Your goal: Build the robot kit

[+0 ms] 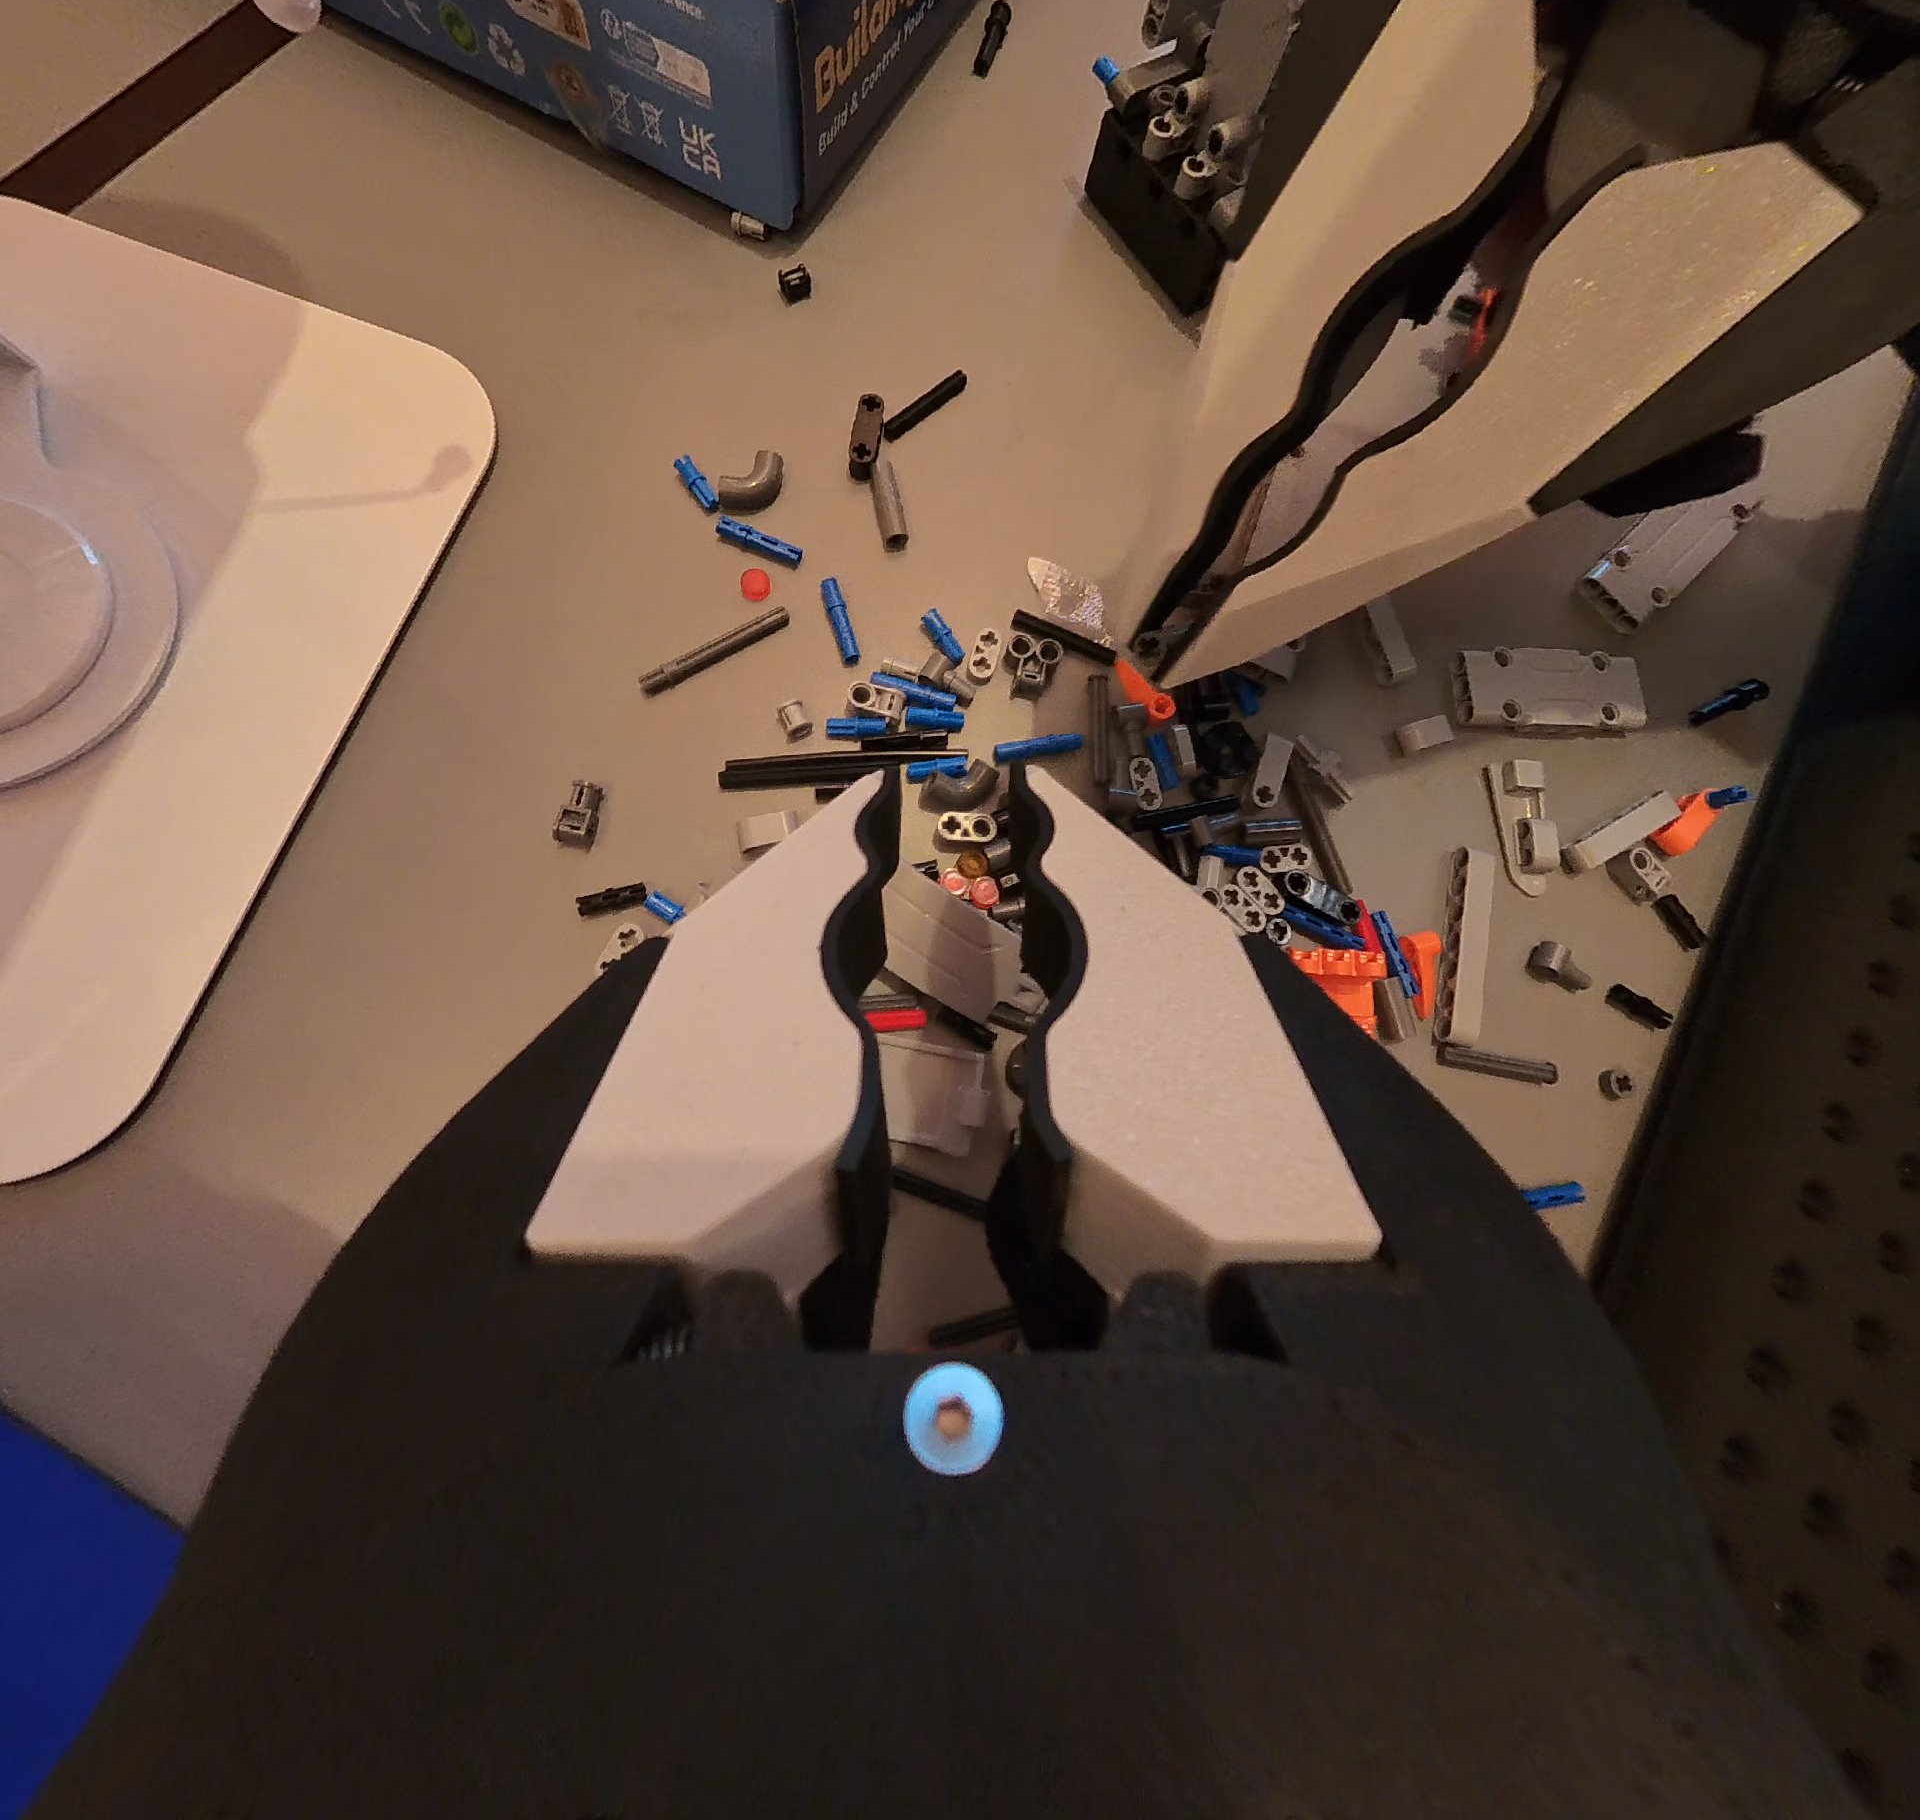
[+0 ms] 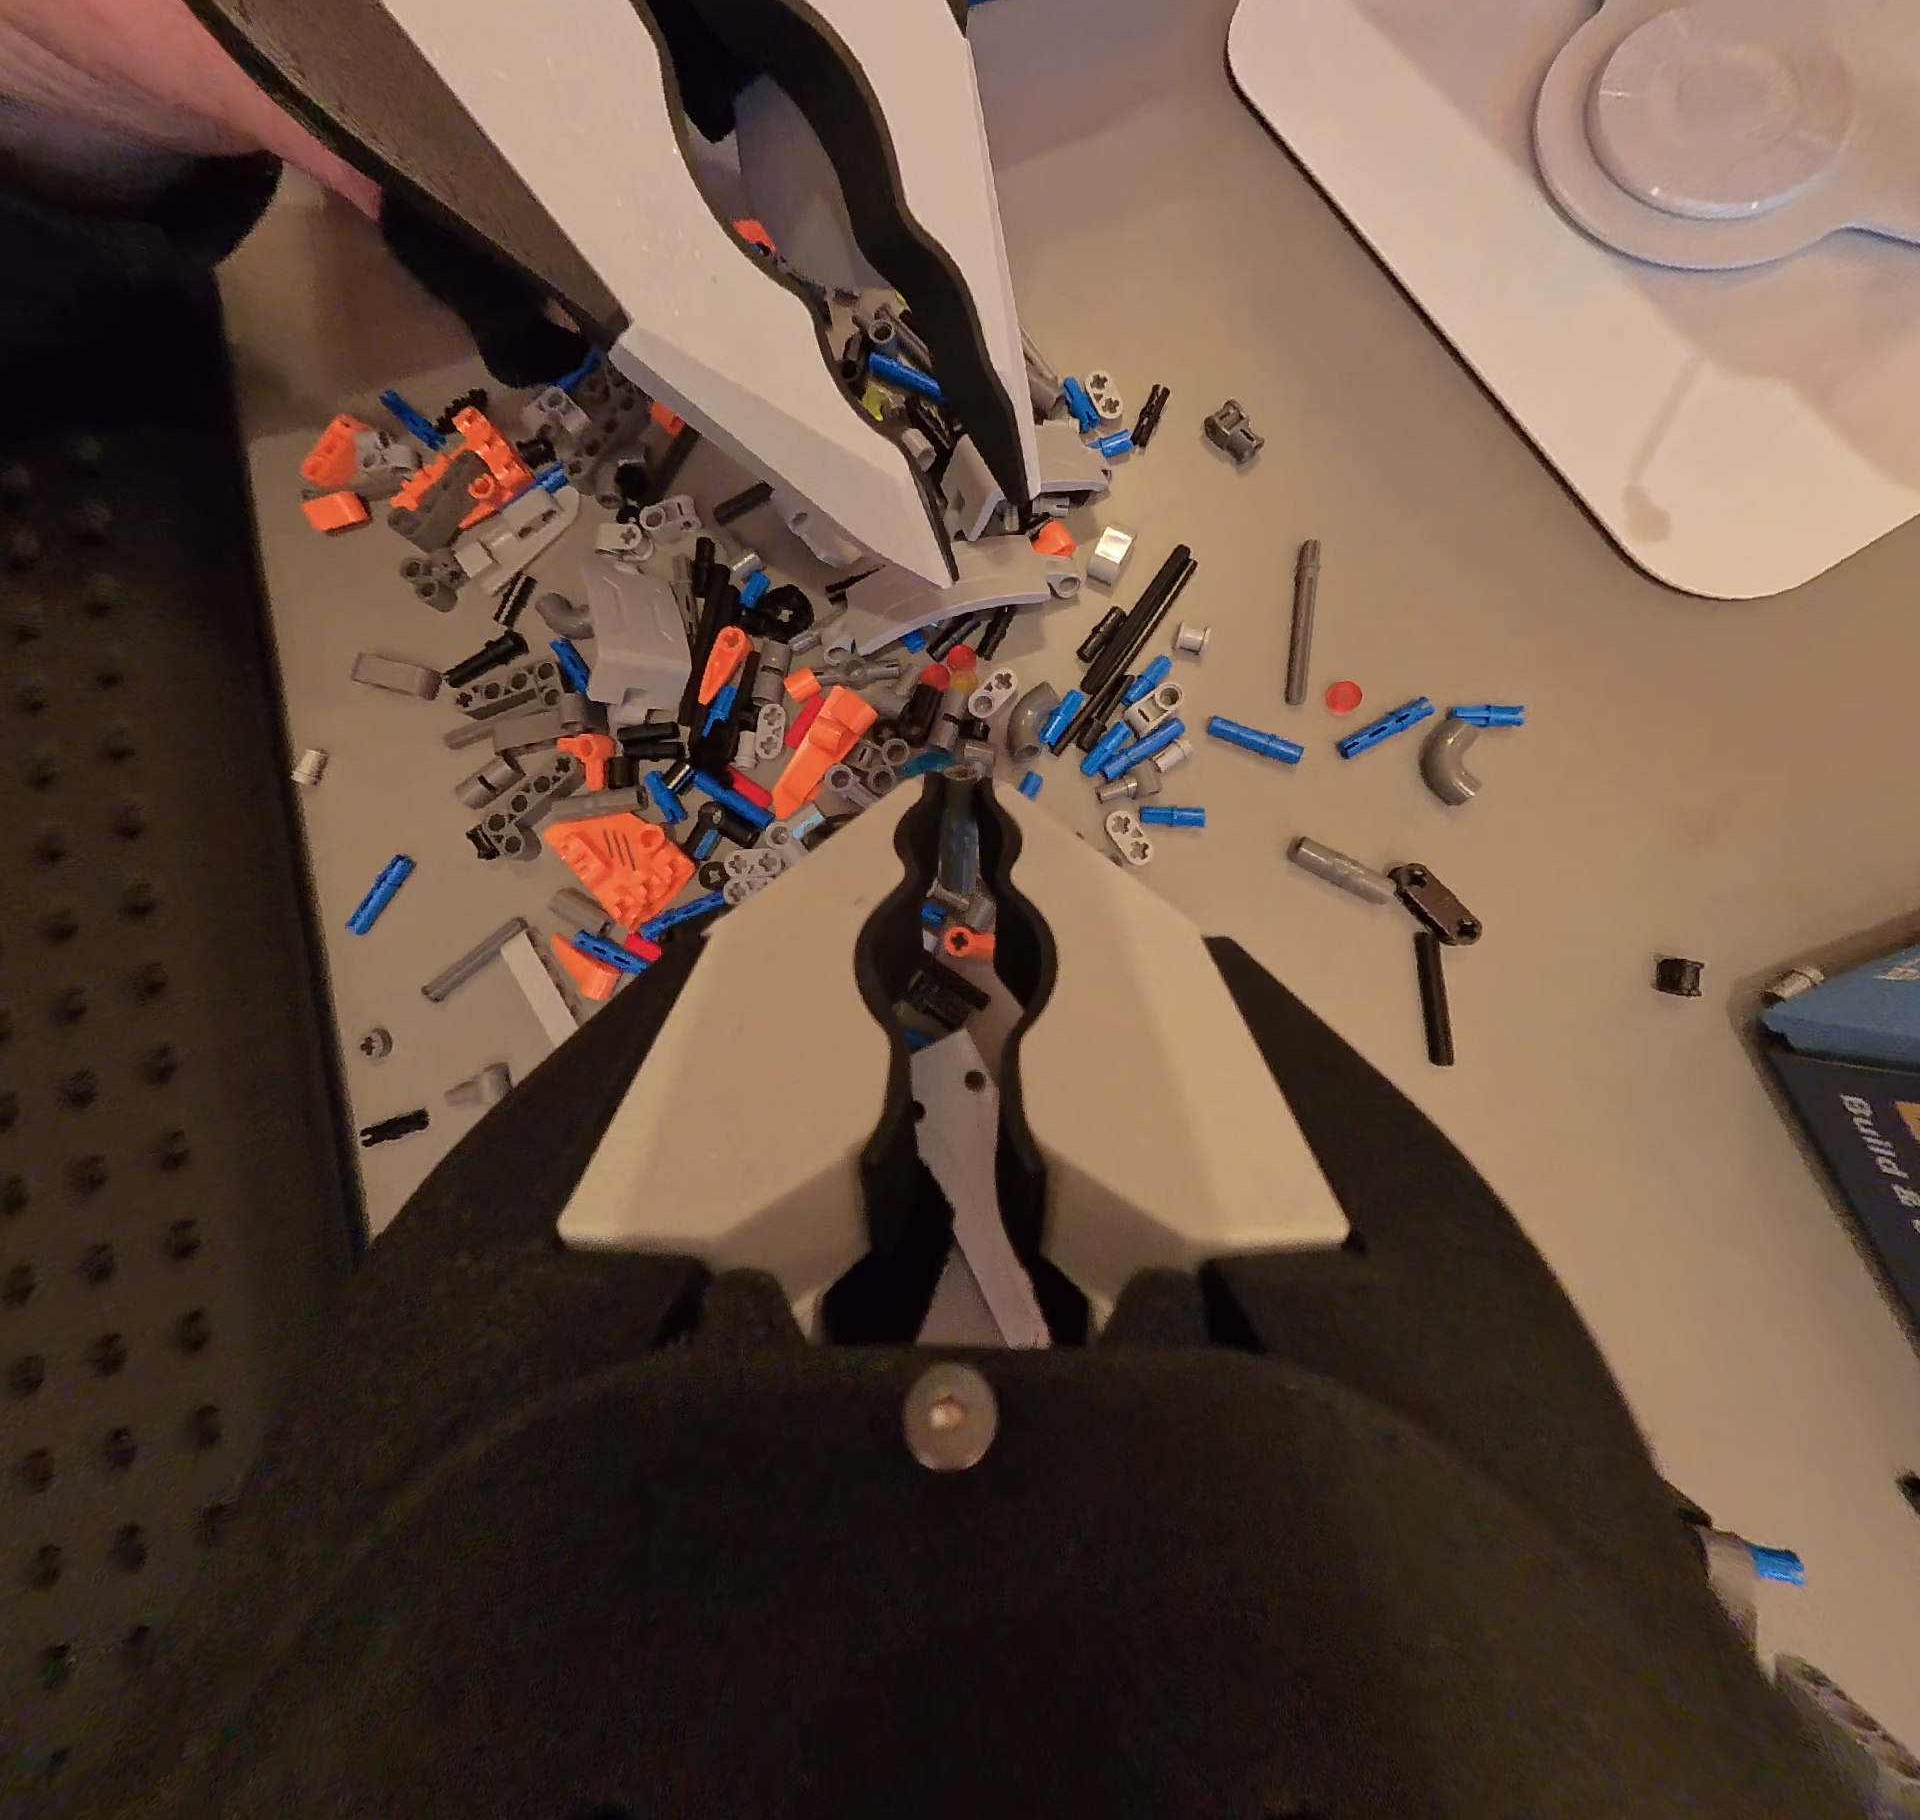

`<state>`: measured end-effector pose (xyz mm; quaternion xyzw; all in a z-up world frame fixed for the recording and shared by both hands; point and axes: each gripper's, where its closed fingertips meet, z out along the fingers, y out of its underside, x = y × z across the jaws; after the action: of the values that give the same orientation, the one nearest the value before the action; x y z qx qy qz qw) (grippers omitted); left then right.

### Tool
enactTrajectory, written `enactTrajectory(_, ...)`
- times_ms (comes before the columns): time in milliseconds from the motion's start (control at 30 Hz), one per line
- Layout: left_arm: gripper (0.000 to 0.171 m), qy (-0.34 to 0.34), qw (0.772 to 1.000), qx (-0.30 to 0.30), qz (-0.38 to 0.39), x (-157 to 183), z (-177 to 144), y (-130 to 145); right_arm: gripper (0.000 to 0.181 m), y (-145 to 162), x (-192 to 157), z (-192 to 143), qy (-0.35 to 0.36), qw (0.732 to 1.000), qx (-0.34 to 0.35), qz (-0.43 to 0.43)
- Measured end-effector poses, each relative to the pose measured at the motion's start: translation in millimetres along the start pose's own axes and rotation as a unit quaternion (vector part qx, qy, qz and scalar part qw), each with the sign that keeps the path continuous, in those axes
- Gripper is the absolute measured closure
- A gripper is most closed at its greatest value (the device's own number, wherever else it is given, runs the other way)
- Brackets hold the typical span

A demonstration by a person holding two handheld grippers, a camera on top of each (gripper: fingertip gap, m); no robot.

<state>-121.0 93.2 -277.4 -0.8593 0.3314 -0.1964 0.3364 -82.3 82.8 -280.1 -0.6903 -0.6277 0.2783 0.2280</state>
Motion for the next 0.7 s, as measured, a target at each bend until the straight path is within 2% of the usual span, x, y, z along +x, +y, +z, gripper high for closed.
enactTrajectory(700,0.152,0.015,0.999,0.028,0.022,12,-2,-11,0.177,-35,-18,-29,-0.045,0.989,0.134,0.039)
